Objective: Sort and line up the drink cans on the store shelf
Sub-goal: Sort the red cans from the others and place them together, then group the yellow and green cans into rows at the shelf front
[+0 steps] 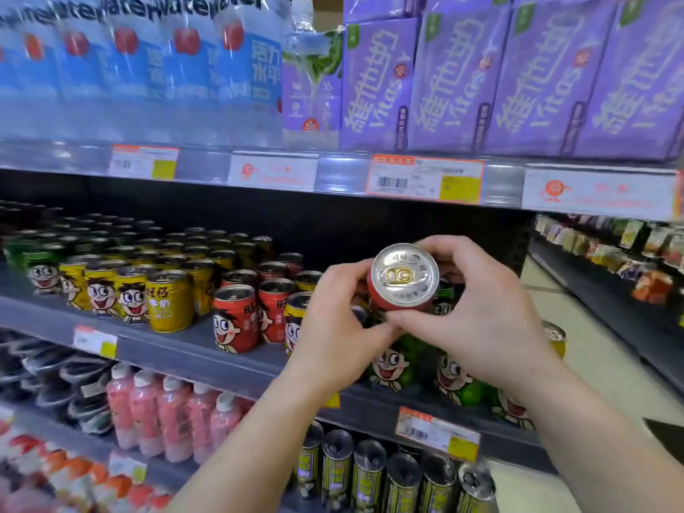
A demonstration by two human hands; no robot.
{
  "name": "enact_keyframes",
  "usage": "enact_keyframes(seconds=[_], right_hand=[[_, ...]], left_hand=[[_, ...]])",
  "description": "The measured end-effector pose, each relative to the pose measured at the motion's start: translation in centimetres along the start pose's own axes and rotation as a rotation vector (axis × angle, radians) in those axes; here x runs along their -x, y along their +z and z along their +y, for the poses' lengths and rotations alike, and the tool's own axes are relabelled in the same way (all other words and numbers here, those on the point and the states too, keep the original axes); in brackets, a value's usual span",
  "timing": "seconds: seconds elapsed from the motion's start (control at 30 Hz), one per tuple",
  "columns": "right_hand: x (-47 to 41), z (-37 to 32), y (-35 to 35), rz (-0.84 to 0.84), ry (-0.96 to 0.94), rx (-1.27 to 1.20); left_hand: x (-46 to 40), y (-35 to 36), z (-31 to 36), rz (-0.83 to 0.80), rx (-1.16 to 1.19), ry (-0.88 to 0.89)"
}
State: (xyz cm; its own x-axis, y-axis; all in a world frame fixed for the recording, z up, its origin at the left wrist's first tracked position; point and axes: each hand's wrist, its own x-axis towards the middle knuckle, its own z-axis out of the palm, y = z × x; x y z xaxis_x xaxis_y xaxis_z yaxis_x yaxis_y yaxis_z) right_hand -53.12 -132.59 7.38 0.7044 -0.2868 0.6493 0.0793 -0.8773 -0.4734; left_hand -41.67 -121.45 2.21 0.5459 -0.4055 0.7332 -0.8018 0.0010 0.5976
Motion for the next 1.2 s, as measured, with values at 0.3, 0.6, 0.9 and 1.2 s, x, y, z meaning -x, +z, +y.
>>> enact_keyframes(seconds=[0.3, 0.6, 0.9, 1.2], right_hand=[[-2.3, -6.1, 12.7, -0.112, 0.084, -0.083], [-2.0, -3.1, 15.7, -0.049, 0.247, 0.363], [-2.6, -1.4, 18.1, 0.004, 0.111, 0.655], [-2.4, 1.3, 17.1, 0.055, 0.119, 0.705]], left_hand=[[1.1, -11.9, -7.6, -0.092, -0.14, -0.057], [1.8, -11.8, -12.7, -0.139, -0.183, -0.179], [2.8, -10.1, -13.8, -0.039, -0.196, -0.212], [3.1, -8.9, -14.4, 0.005, -0.133, -0.267]])
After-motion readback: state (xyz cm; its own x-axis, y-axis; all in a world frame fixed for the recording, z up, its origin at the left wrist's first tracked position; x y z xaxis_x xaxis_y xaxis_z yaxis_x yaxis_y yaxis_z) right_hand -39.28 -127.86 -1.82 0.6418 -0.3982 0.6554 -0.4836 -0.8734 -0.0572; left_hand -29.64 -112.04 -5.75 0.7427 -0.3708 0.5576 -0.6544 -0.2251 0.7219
